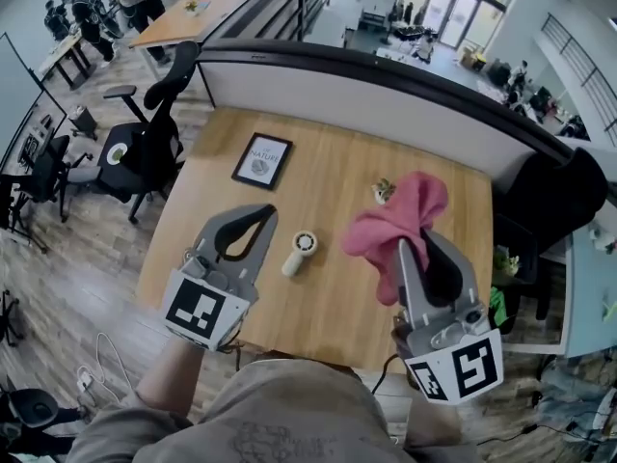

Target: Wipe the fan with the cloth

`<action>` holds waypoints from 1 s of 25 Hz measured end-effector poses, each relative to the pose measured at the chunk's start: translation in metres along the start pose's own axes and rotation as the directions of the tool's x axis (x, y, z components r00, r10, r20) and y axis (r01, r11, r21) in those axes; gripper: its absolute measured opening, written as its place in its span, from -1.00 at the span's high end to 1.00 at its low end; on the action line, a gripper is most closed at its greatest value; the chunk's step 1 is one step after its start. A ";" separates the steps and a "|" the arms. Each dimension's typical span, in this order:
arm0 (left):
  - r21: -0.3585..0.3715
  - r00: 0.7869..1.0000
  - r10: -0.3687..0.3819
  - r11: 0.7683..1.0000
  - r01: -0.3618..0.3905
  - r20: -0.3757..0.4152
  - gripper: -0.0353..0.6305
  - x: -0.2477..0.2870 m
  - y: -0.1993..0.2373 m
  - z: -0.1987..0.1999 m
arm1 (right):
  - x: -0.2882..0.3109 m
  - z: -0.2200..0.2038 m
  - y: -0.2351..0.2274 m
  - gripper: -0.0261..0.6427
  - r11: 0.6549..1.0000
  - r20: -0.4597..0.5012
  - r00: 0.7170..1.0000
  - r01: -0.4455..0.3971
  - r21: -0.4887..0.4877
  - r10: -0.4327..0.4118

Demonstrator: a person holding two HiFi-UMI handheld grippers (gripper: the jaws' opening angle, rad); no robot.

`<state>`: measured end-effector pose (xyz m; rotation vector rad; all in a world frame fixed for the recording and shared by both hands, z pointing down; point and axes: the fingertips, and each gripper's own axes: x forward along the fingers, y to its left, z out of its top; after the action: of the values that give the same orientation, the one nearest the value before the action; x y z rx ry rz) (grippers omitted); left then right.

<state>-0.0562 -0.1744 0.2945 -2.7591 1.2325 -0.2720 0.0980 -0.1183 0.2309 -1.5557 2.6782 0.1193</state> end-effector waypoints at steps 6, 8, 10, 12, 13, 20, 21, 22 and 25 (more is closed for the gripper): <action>-0.004 1.000 0.017 1.000 -0.016 0.020 0.89 -0.023 -0.007 0.008 | -0.021 0.000 0.014 0.73 1.000 -0.011 1.000 0.009 -0.005 -0.009; -0.006 1.000 0.018 1.000 -0.018 0.010 0.89 -0.026 -0.011 0.002 | -0.026 -0.008 0.016 0.73 1.000 -0.031 0.999 0.012 0.006 -0.012; -0.015 1.000 0.016 1.000 -0.016 -0.004 0.89 -0.027 -0.015 -0.006 | -0.029 -0.020 0.020 0.73 1.000 -0.057 0.998 0.008 0.022 -0.007; -0.026 1.000 0.011 1.000 -0.011 -0.022 0.89 -0.030 -0.019 -0.013 | -0.030 -0.032 0.023 0.73 0.999 -0.086 0.996 0.003 0.035 0.000; -0.036 0.999 0.006 0.999 -0.007 -0.033 0.89 -0.031 -0.022 -0.017 | -0.030 -0.038 0.024 0.73 0.999 -0.101 0.995 0.002 0.040 0.002; -0.041 0.996 -0.014 0.999 0.010 -0.090 0.89 -0.034 -0.031 -0.052 | -0.031 -0.077 0.029 0.73 0.996 -0.178 0.984 0.003 0.085 0.012; -0.040 0.995 -0.014 0.999 0.010 -0.095 0.89 -0.034 -0.032 -0.053 | -0.031 -0.078 0.029 0.73 0.996 -0.181 0.983 0.004 0.089 0.012; -0.051 0.995 -0.013 0.999 0.008 -0.102 0.89 -0.034 -0.033 -0.054 | -0.031 -0.079 0.028 0.73 0.996 -0.181 0.983 0.005 0.091 0.012; -0.035 0.995 -0.016 0.999 0.013 -0.101 0.89 -0.035 -0.030 -0.055 | -0.029 -0.079 0.028 0.73 0.996 -0.181 0.983 0.003 0.088 0.013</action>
<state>-0.0691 -0.1297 0.3494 -2.8165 1.2522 -0.4009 0.0882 -0.0858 0.3130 -1.6064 2.7783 -0.1462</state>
